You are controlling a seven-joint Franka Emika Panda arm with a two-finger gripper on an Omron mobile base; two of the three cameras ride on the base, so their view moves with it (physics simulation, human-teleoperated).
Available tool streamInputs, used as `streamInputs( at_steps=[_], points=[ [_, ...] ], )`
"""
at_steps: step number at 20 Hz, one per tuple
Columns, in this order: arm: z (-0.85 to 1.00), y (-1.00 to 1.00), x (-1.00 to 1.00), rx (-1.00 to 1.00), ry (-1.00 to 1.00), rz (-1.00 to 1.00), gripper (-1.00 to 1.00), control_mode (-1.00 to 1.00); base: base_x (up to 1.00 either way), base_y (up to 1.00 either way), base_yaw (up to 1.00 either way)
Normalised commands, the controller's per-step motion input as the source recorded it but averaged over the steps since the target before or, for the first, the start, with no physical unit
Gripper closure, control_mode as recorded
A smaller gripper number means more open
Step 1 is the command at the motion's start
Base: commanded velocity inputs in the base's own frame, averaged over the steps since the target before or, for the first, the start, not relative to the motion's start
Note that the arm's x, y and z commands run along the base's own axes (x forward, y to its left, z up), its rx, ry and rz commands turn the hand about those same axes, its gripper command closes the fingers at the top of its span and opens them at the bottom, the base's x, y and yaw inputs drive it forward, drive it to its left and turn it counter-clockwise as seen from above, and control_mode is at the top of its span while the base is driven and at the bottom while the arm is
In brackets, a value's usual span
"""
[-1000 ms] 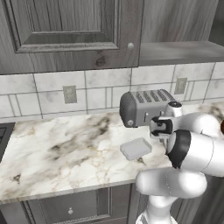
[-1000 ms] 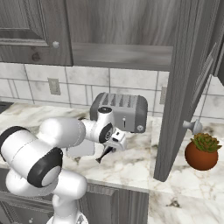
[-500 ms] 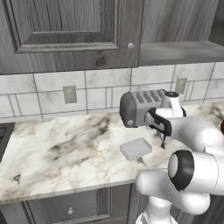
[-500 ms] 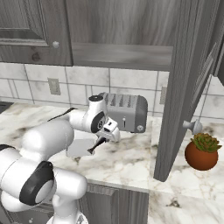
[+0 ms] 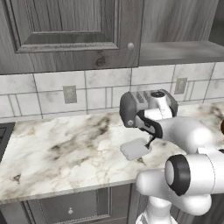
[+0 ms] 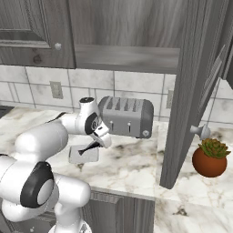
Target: Retrieve the tupperware from the cabinet, then place the raw meat into the tupperware to avoid contamination.
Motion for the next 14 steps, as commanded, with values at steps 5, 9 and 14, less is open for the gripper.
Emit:
streamInputs(
  at_steps=[5, 9, 14],
  points=[
    [-0.12, 0.59, 0.10, 0.03, 0.01, -0.19, 1.00, -1.00, 0.00, 0.00, 0.00],
    [-0.17, 0.59, 0.11, 0.00, 0.02, -0.16, 1.00, -1.00, 0.00, 0.00, 0.00],
    [-0.19, 0.20, 0.13, 0.00, 0.00, -0.04, 1.00, -1.00, 0.00, 0.00, 0.00]
  ],
)
